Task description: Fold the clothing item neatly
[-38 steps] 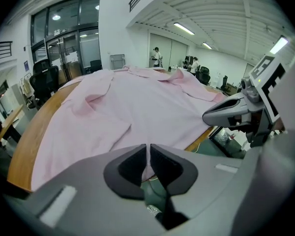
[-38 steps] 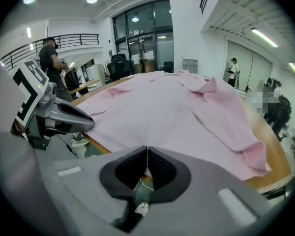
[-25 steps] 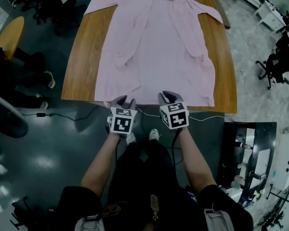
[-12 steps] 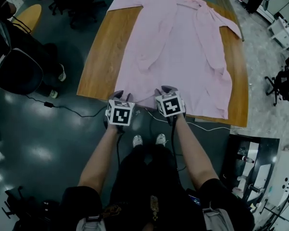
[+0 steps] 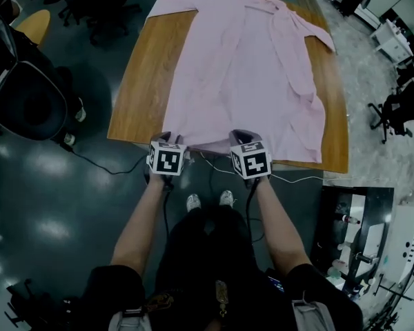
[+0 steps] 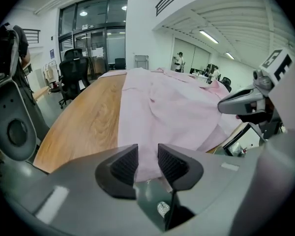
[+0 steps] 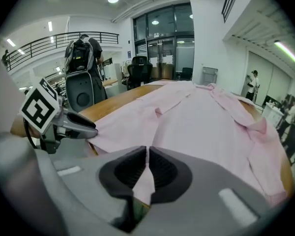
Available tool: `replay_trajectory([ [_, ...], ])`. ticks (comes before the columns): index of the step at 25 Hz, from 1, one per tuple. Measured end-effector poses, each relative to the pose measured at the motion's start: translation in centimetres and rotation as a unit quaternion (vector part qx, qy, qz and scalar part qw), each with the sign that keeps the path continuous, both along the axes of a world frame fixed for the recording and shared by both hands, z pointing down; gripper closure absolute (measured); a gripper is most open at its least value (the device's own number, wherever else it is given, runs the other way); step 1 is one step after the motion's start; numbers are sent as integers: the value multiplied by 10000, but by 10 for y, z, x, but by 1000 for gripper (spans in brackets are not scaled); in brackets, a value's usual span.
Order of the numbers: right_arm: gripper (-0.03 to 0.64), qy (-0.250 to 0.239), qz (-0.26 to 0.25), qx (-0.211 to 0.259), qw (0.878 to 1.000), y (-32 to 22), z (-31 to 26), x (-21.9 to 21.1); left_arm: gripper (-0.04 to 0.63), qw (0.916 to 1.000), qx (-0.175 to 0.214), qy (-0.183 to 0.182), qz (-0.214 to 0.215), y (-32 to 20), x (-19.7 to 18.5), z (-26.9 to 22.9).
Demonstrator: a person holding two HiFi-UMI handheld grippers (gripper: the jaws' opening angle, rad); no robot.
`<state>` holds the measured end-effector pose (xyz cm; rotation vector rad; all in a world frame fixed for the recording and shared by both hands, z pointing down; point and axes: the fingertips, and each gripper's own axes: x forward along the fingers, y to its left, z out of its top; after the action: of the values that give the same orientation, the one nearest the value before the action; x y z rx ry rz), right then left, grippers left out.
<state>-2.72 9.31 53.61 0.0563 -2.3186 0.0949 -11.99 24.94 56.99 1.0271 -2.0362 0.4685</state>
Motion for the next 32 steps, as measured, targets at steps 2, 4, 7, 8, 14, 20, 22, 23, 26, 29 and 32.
replay_trajectory([
  [2, 595, -110, 201, 10, 9997, 3, -6, 18, 459, 10000, 18, 41, 43, 0, 2, 1],
  [4, 594, -187, 422, -21, 9989, 9, -8, 35, 459, 9999, 9, 62, 100, -1, 2, 0],
  [7, 594, -230, 692, -98, 9973, 20, -1, 56, 459, 9998, -10, 37, 188, -4, 1, -1],
  [8, 594, -230, 766, -126, 9967, 23, 4, 62, 459, 9998, -10, 34, 211, -5, 1, -1],
  [14, 594, -77, 1155, -467, 9922, 21, 39, 74, 459, 9994, -63, -4, 340, -10, 6, 4],
  [20, 560, -51, 945, -697, 9931, 20, 34, 73, 459, 9989, -53, -105, 448, -13, 12, -14],
  [22, 554, -176, 958, -598, 9934, 7, 17, 73, 459, 9984, 164, -180, 516, -26, 15, -32],
  [23, 554, -258, 980, -538, 9934, -1, 8, 71, 459, 9978, 279, -228, 559, -34, 17, -42],
  [26, 554, -533, 1005, -342, 9929, -30, -21, 58, 459, 9953, 596, -300, 705, -62, 23, -66],
  [29, 554, -777, 870, -96, 9931, -65, -51, 31, 459, 9918, 830, -343, 912, -96, 30, -84],
  [32, 554, -960, 605, 149, 9934, -105, -75, -9, 459, 9893, 911, -355, 1079, -130, 32, -93],
])
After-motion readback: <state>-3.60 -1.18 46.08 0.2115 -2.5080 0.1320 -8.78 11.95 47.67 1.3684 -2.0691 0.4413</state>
